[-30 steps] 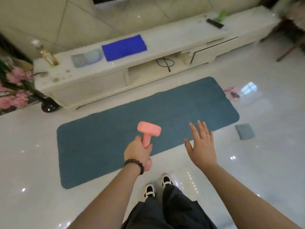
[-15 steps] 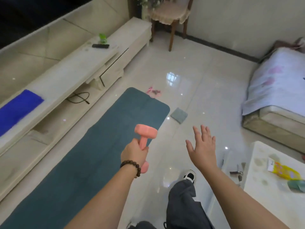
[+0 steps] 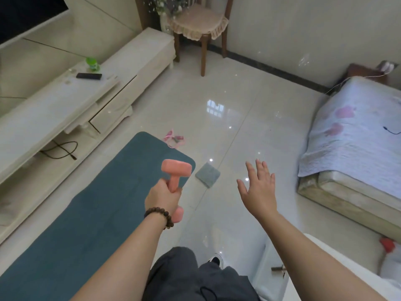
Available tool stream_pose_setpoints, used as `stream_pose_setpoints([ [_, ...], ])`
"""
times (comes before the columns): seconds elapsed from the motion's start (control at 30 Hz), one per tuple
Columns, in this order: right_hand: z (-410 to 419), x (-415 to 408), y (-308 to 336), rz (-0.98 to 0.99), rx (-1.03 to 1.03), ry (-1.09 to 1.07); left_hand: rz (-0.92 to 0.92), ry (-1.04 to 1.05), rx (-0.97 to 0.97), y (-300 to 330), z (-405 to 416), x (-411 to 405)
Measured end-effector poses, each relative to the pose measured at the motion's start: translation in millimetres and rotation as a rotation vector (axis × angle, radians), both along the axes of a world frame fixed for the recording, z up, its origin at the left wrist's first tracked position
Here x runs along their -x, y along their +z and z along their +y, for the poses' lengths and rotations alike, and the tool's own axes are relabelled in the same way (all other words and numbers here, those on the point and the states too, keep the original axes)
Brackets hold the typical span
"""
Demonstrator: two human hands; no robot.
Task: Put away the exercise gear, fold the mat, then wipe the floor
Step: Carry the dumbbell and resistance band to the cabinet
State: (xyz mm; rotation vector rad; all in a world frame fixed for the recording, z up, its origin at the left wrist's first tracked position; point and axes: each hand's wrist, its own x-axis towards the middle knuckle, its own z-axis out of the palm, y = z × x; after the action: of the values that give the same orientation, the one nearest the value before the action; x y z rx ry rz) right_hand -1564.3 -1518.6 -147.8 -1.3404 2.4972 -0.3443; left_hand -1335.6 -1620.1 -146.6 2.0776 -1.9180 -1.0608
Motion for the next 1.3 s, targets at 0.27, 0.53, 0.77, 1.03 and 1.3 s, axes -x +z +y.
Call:
stream_pose_setpoints([
  [0.27, -121, 67, -18, -0.004, -0.028, 0.117, -0.030, 0.105, -0.029, -21, -94, 58],
  [0.53, -303, 119, -22, 0.020, -0.064, 0.280, 0.007, 0.267, -0.031, -36, -243, 101],
  [0.77, -438, 124, -21, 0.049, -0.145, 0.470, -0.001, 0.466, -0.013, -28, -335, 103],
  [1.03, -582, 115, -50, 0.038, -0.211, 0.792, -0.067, 0.774, -0.055, -51, -387, 102],
  [1.3, -756, 145, -81, 0.018, -0.258, 1.223, -0.102, 1.244, -0.093, -61, -455, 176],
])
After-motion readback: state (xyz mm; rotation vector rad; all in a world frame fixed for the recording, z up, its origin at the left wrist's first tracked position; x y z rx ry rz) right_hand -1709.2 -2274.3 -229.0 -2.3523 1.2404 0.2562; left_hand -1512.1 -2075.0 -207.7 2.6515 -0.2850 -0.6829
